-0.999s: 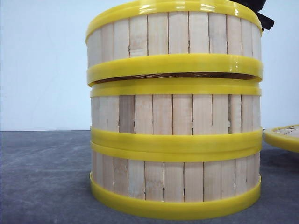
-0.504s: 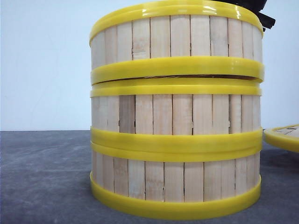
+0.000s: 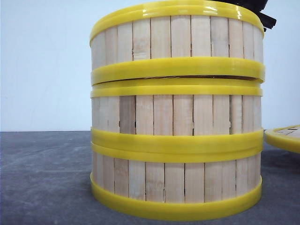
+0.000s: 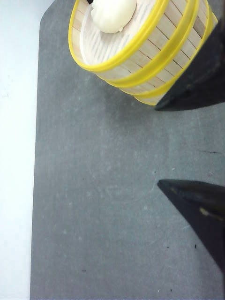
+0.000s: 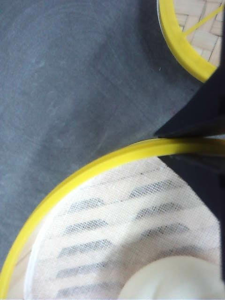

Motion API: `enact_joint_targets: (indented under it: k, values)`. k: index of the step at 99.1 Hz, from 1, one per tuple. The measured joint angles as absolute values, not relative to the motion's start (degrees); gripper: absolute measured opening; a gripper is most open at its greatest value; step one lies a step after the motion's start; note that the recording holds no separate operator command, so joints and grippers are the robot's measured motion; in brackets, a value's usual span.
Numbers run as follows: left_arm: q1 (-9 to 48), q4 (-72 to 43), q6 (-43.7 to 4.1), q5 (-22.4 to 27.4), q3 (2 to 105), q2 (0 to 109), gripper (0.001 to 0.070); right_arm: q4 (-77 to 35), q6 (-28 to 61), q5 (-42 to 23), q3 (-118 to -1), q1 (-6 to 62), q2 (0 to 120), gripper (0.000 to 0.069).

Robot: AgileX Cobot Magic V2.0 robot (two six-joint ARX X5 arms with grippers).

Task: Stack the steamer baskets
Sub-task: 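Open the right gripper and move it toward the woven lid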

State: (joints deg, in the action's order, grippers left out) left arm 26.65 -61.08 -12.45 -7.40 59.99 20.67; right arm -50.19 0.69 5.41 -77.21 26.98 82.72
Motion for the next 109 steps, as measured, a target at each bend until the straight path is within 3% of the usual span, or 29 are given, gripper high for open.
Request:
enact_joint_targets:
  k: [15,24,45,73,109]
  values:
    - [26.65,-61.08,-12.45,-7.4,59.99,20.67,0.027,-49.84,0.64,5.78,-77.32,26.98,82.63,0.0225]
    - [26.65,-61.08,-12.45,-7.4,59.99,20.67,0.027,-49.63,0.64,5.78,-77.43,26.98,82.61,0.0269]
    - [26.65,-61.08,-12.45,-7.4,59.99,20.67,0.027,-48.49,0.64,4.32,-77.43,26.17,80.2,0.0283]
    - [26.65,-60.45,-12.45,-7.4,59.99,20.67,0.027,-50.43,-0.8,-1.52,-77.87,23.0,67.2,0.0283]
    - [26.65,-58.04,-12.4,-7.4,59.99,20.67,0.027,-58.76,-3.03,-1.45,-75.94,7.94,66.11,0.0284]
